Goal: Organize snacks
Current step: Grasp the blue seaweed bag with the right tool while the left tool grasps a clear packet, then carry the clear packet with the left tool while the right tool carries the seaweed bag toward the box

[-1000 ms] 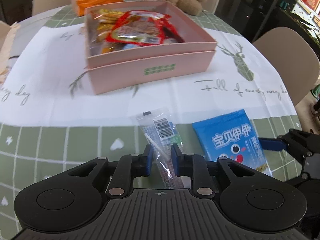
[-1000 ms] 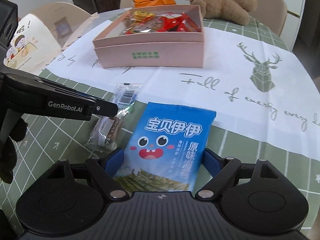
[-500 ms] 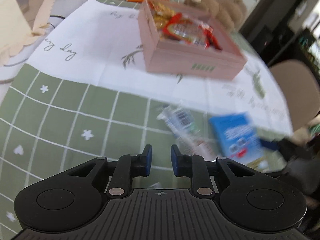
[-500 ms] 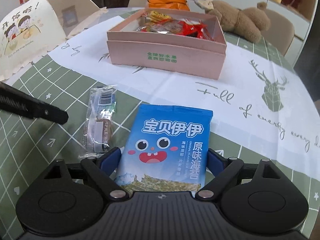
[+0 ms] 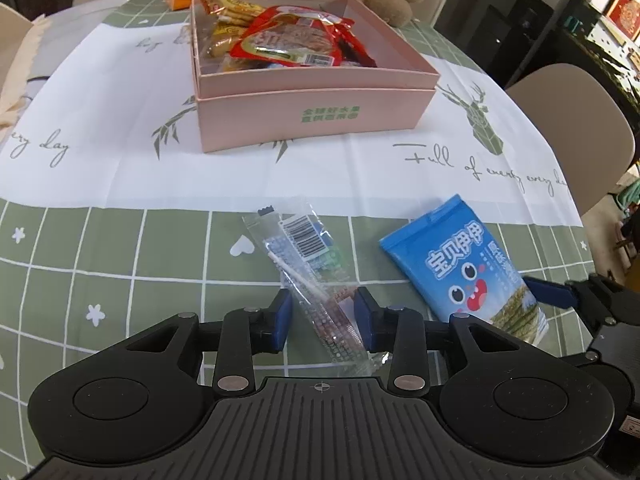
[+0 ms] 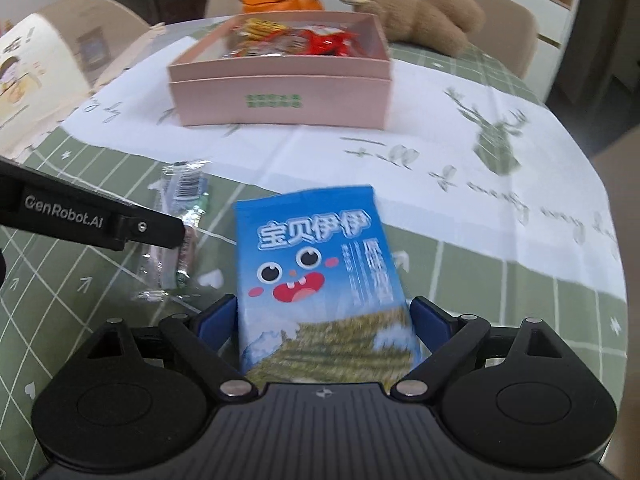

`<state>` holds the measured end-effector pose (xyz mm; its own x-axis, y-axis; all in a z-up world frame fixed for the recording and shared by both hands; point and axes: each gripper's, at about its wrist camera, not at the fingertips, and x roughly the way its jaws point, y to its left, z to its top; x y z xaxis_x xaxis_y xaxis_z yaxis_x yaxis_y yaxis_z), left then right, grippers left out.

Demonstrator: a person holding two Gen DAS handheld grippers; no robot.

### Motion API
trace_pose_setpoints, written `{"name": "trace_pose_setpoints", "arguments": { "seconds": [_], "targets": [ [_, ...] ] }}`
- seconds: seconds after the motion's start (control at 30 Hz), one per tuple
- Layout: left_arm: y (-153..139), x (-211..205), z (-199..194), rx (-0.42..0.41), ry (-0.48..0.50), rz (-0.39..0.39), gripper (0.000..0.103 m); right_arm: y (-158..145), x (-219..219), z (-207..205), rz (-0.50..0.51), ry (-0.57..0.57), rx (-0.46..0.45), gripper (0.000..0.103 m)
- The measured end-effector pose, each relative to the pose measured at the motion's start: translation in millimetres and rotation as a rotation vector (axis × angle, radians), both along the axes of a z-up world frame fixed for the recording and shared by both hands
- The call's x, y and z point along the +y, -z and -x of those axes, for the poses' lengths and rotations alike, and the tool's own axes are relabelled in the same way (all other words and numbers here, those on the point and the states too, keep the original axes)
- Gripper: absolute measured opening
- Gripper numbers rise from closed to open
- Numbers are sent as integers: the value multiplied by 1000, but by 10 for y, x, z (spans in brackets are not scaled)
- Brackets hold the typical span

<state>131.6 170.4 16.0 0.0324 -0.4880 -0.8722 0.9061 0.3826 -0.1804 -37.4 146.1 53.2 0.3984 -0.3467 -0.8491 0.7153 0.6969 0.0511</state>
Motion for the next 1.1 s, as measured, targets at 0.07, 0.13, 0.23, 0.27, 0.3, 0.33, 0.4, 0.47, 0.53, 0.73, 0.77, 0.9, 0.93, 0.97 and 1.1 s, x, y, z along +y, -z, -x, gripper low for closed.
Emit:
{"name": "trace_pose_setpoints", "arguments": {
  "seconds": [0.07,0.13,0.23,0.27,0.3,0.33,0.4,0.47,0.53,0.73,0.77,0.9,0.93,0.97,1.1],
  "targets": [
    [12,-14,-17,16,6,-4,41,-7,2,19,-16,25,17,92],
    [17,-14,-21,21,4,-4,41,-7,-5,40,-26,38,26,92],
    [18,-12,-4,29,8,-2,41,-5,-40,75,-32,41,32,92],
    [20,-13,0,31,8,0,41,-4,-56,85,-32,41,32,92],
    [18,-8,1,34,6,2,41,-2,-84,99,-30,42,32,92],
    [20,-5,-2,42,1,7,41,-4,-113,111,-28,43,32,92],
    [26,26,-16,70,-25,20,41,5,-210,137,-27,29,26,92],
    [34,107,-16,111,-77,52,41,14,-330,150,-27,-4,24,93],
    [43,161,29,117,-124,77,41,28,-451,152,-27,-58,23,94],
    [38,-69,347,-12,-247,38,42,105,-670,233,12,-233,-32,102],
    [40,-127,398,-36,-251,23,43,111,-686,267,18,-254,-42,102],
    [72,-302,647,-144,-239,-45,44,127,-737,424,38,-320,-78,102],
    [83,-301,701,-161,-245,-49,44,131,-746,471,44,-335,-89,102],
    [90,-283,754,-170,-256,-49,44,139,-754,517,52,-354,-103,102],
    [98,-132,969,-145,-339,-15,44,160,-806,678,75,-448,-157,102]
  ]
}}
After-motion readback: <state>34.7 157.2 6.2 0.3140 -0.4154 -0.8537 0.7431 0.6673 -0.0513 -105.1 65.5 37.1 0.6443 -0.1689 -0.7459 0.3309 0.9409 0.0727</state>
